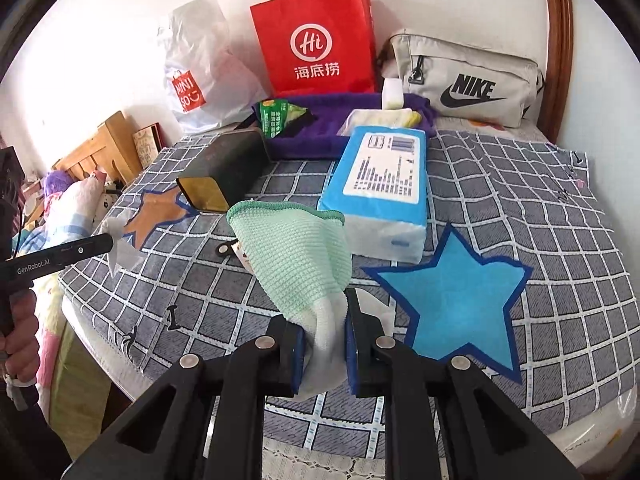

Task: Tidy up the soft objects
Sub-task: 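Carry both gloves with both tools toward the purple towel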

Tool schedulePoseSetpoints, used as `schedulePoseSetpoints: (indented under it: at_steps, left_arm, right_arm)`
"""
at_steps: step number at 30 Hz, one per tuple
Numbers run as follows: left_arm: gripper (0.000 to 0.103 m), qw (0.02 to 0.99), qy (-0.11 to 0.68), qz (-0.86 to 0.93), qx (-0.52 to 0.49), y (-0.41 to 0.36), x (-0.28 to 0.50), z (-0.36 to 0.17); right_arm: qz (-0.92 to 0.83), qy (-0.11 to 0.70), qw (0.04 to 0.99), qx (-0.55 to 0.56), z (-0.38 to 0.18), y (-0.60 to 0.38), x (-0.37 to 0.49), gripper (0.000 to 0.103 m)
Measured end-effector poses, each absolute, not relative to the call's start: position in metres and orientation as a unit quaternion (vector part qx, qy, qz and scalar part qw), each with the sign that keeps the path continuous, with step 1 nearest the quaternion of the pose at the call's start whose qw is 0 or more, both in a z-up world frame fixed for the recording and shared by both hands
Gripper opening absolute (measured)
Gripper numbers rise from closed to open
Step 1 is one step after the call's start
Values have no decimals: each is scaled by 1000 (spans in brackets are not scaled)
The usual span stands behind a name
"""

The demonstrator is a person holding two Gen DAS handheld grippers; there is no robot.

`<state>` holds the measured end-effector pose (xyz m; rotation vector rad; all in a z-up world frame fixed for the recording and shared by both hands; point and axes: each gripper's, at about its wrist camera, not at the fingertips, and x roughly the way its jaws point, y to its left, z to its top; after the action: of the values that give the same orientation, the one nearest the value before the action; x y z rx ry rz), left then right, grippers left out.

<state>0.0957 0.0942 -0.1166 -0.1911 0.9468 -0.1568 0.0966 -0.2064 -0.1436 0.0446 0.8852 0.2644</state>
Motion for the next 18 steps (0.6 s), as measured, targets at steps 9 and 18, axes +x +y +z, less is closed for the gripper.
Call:
schedulePoseSetpoints:
  at_steps: [9,18]
  left_arm:
    - [16,888,443,-83,-88,88,113,-104]
    - [16,888,437,-101,-102,86,151,-95]
  right_arm:
    - [150,407,900,38,-121,-210,104,16]
    - [159,389,907,32,-94,-202,129,16]
